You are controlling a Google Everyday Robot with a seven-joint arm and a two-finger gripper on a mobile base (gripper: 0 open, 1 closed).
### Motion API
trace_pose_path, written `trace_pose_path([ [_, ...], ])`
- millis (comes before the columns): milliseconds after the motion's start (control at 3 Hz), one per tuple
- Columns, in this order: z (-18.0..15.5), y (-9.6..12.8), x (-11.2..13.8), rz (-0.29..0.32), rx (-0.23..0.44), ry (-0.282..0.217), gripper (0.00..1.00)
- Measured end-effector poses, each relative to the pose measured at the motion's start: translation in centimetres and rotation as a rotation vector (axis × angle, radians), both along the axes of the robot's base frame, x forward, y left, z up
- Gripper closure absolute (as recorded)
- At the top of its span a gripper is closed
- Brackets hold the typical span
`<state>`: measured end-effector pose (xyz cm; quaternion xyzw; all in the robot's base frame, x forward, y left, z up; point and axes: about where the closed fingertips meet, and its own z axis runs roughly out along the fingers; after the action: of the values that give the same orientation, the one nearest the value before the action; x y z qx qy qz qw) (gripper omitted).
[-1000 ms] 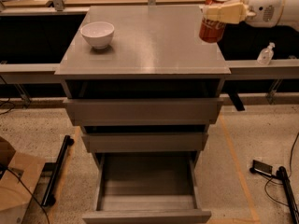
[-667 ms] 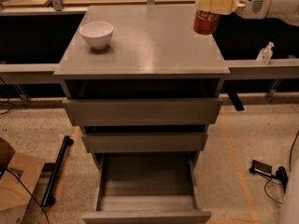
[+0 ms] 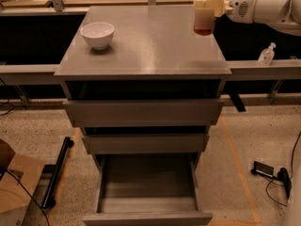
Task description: Pick coke can from bottom drawer and place on counter
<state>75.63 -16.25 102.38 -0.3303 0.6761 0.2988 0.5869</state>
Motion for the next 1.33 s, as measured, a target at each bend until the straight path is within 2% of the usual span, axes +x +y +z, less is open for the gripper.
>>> trace_pose_path([
  [333,-3.3,0.4,2.2,-0.079,0.005,0.041,1.00],
  [667,-6.6,1.3,3.4,-0.106,-0.002,0.078,1.00],
  [1000,-9.3,2.1,4.0,-0.110,0.009,0.097,0.82],
  [1333,-11.1,2.6,4.0,-0.106,0.032,0.078,0.58],
])
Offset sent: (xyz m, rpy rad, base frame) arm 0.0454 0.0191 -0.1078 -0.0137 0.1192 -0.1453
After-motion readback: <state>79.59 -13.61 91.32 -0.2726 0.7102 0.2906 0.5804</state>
